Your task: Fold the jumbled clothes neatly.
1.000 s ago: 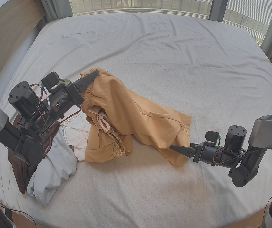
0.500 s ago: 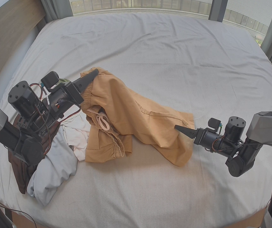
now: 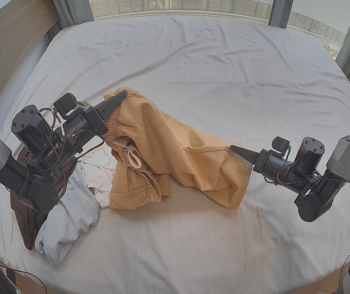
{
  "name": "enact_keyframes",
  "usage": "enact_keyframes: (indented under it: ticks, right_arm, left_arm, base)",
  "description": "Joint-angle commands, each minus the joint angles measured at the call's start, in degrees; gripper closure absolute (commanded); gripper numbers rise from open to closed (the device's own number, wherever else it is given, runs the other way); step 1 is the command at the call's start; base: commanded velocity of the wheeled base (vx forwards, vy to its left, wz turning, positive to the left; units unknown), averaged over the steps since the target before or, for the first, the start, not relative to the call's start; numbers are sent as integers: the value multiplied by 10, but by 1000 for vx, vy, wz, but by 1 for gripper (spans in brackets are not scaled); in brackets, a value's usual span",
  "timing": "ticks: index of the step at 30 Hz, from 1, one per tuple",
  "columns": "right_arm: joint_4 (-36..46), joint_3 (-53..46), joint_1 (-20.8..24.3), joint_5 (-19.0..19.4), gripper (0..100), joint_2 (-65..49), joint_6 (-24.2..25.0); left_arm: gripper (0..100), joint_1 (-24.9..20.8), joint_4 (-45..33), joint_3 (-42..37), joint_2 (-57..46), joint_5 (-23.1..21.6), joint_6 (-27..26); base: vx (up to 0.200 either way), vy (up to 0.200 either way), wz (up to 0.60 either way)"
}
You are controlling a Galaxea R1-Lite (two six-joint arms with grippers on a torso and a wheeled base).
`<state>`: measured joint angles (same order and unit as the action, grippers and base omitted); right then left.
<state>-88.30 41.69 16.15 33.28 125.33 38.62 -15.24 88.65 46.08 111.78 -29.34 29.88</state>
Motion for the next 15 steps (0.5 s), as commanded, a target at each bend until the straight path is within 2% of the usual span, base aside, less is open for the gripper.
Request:
enact_keyframes:
  ticks: [1, 15]
  right_arm:
    - [0, -89, 25, -6, 100, -38, -223]
    - [1, -97, 4, -5, 100, -111, -229]
  left_arm:
    - [100, 0, 0, 29, 1, 4, -1]
    - [100, -2, 0, 26, -18, 4, -8]
  base:
    - [0, 0, 0]
    - [0, 0, 0]
